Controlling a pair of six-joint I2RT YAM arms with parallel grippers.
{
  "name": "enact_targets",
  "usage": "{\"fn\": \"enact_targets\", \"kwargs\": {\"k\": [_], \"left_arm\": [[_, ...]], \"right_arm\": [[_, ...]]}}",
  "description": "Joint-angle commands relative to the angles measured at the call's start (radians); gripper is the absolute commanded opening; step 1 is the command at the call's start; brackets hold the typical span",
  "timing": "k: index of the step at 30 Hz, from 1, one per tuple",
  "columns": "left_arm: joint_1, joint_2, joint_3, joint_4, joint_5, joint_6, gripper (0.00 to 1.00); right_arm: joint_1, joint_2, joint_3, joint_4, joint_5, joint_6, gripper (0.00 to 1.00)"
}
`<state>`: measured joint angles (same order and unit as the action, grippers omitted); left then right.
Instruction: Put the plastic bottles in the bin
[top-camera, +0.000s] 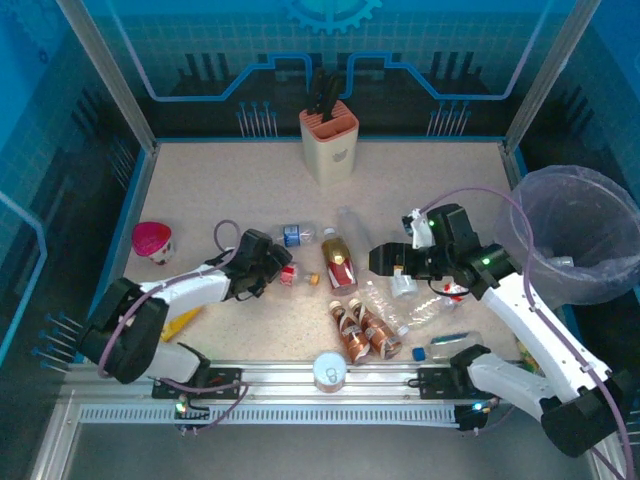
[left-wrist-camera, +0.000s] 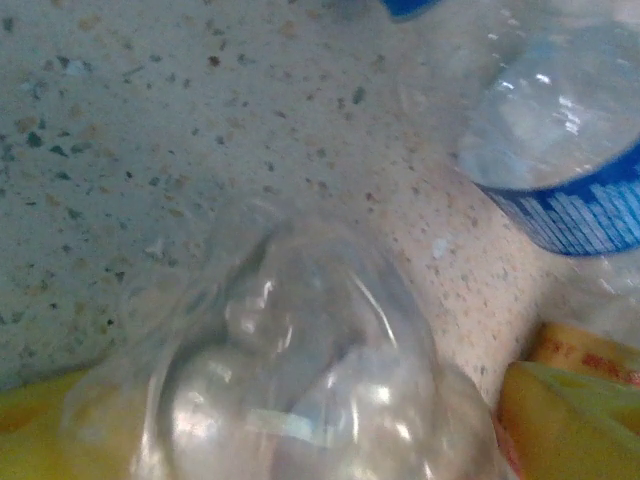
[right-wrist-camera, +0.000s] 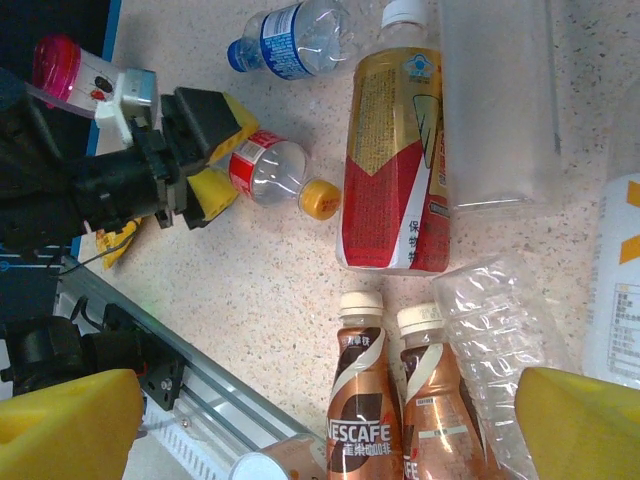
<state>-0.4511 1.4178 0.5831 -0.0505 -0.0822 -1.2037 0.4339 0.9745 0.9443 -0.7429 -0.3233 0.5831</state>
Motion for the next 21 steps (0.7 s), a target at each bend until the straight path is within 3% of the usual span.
{"fn": "enact_targets", "kwargs": {"k": [1, 8, 13, 18, 21], "left_arm": [[0.005, 0.019, -0.023, 0.052, 0.006, -0.019, 0.70], [0.005, -0.076, -0.018, -0.007, -0.005, 0.015, 0.57], [0.004, -0.208, 0.030, -0.074, 0.037, 0.049, 0.54], [0.003, -0.273, 0.121, -0.015, 0.258, 0.117, 0.54], [0.000, -0.266, 0.148, 0.096, 0.406, 0.069, 0.54]], "right_arm": [[0.011, -0.016, 0.023, -0.027, 0.014, -0.010, 0.96], [0.020, -0.012, -0.008, 0.038, -0.044, 0.013, 0.96], [0.101, 0.058, -0.015, 0.158, -0.107, 0.033, 0.92], [0.202, 0.206, 0.007, 0.340, -0.212, 0.049, 0.85], [0.230, 0.280, 0.023, 0.458, -0.262, 0.083, 0.85]]}}
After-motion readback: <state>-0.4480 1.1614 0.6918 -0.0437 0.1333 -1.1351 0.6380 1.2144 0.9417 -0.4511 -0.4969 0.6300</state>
